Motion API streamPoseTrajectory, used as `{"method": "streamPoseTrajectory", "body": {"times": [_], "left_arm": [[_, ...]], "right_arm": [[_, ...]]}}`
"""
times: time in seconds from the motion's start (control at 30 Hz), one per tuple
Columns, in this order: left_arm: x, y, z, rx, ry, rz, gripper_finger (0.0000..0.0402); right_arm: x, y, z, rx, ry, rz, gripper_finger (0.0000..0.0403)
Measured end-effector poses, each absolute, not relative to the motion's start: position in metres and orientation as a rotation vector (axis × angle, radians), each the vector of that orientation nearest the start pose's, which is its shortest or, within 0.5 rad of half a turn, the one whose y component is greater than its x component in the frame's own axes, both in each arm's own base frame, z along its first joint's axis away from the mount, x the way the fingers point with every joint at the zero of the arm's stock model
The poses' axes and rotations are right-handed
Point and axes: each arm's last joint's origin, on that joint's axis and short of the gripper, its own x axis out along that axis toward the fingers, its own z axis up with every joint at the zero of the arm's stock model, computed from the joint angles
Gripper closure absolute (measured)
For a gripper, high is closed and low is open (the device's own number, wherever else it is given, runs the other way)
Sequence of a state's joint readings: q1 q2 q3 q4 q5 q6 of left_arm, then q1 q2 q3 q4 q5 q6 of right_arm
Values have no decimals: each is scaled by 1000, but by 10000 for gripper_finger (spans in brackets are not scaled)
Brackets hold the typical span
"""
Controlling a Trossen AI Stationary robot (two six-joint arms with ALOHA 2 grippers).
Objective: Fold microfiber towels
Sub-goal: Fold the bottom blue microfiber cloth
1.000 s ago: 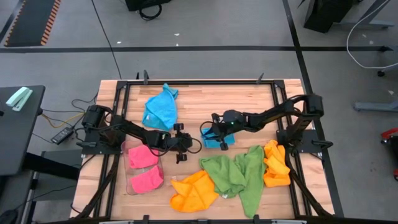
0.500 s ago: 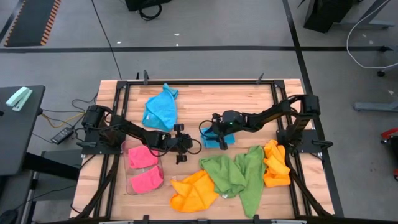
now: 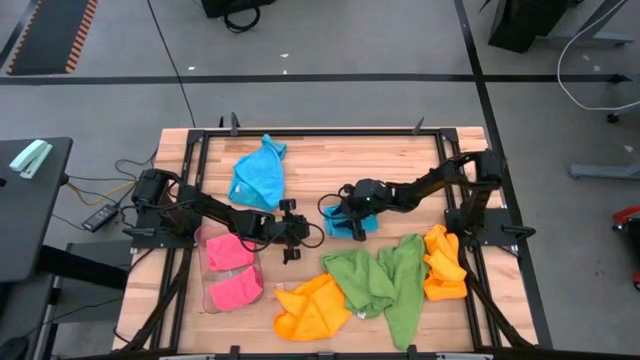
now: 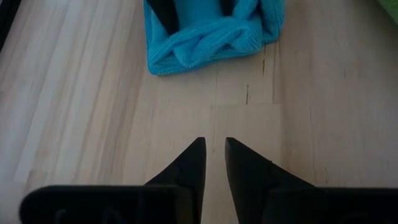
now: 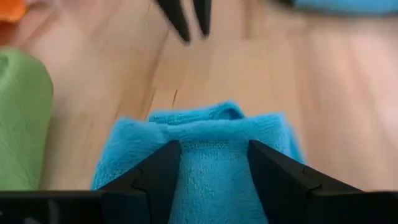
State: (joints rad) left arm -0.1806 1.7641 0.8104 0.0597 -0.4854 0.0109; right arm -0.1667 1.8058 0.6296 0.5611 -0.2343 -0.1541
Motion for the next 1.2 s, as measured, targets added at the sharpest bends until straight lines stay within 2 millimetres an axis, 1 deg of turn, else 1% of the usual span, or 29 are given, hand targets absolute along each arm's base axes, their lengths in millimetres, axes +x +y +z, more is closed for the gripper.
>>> {"method": "streamPoseTrajectory", "body": {"times": [0.1, 0.27, 0.4, 0.47, 0.57, 0.8, 1.0, 1.1, 1.2], "left_arm": [[317, -44, 125, 303, 850, 280, 327], [317, -44, 124, 304, 855, 280, 324], [317, -44, 124, 302, 856, 281, 328], [317, -44, 124, 303, 856, 280, 330], [316, -45, 124, 301, 857, 280, 333], [316, -46, 124, 302, 858, 277, 327], [316, -46, 124, 301, 854, 277, 331], [317, -46, 124, 300, 853, 278, 335], [317, -45, 124, 299, 853, 279, 332]], "right_arm": [[305, -45, 118, -41, 558, 94, 200], [297, -44, 140, -43, 556, 94, 200], [289, -42, 148, -36, 594, 104, 200], [289, -42, 149, -33, 586, 118, 200], [285, -41, 145, -33, 585, 123, 200], [257, -41, 122, 14, 501, 69, 200], [238, -40, 104, 1, 572, -33, 200], [233, -41, 100, -8, 617, -82, 201], [234, -40, 100, 3, 618, -80, 204]]}}
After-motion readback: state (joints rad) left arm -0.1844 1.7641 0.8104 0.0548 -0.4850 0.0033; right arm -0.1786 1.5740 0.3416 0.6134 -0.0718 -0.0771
